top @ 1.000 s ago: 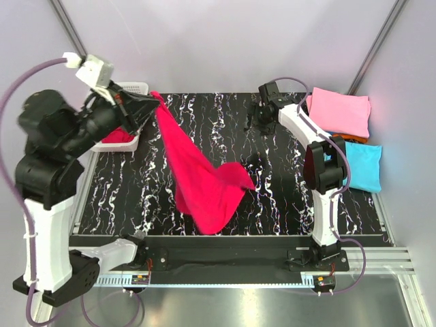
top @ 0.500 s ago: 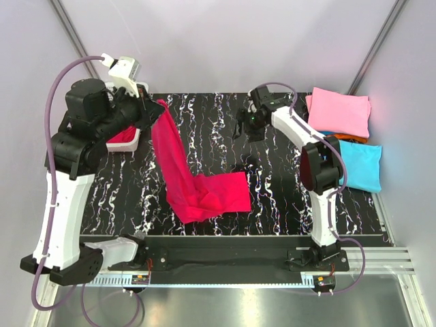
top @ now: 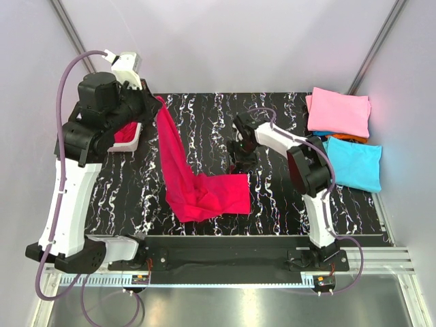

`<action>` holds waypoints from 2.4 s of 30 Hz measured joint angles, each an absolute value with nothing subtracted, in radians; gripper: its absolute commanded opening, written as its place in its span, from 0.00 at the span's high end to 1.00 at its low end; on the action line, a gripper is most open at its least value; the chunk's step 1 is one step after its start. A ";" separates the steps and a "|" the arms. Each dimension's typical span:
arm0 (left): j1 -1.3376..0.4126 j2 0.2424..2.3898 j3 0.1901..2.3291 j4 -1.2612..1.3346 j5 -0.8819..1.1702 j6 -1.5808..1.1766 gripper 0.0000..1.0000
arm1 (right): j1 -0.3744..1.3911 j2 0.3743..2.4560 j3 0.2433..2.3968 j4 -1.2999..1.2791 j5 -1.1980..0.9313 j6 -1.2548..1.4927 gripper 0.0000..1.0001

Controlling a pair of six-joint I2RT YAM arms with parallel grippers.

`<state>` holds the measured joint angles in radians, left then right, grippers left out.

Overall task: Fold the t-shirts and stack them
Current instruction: Flatten the tshirt out

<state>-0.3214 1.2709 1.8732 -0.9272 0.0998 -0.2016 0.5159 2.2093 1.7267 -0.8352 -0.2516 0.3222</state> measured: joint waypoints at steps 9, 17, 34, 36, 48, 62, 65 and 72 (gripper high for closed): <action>-0.321 1.316 1.877 -0.928 0.071 -0.224 0.93 | 0.523 2.045 1.469 -0.824 -0.091 0.395 0.29; -0.321 1.326 1.877 -0.928 0.071 -0.230 0.93 | 0.524 2.006 1.412 -0.759 -0.118 0.416 0.32; -0.321 1.290 1.876 -0.928 0.049 -0.229 0.93 | 0.527 2.060 1.448 -0.722 -0.228 0.437 1.00; -0.321 1.290 1.876 -0.929 0.043 -0.229 0.93 | 0.530 2.060 1.462 -0.746 -0.187 0.437 1.00; -0.252 1.291 1.979 -1.009 -0.084 -0.250 1.00 | 0.502 1.869 1.873 -1.004 0.186 0.370 1.00; -0.107 1.323 2.136 -1.039 -0.369 -0.341 1.00 | 0.308 1.736 2.354 -1.166 0.464 0.246 1.00; -0.104 1.327 2.144 -1.040 -0.376 -0.338 0.98 | 0.310 1.716 2.357 -1.187 0.506 0.226 1.00; -0.090 1.363 2.217 -1.040 -0.266 -0.342 0.99 | 0.310 1.629 2.404 -1.205 0.571 0.186 1.00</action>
<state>-0.0898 1.3632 2.2173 -1.0397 -0.2665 -0.3416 0.3096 1.6287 2.4042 -1.2045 0.5713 0.1856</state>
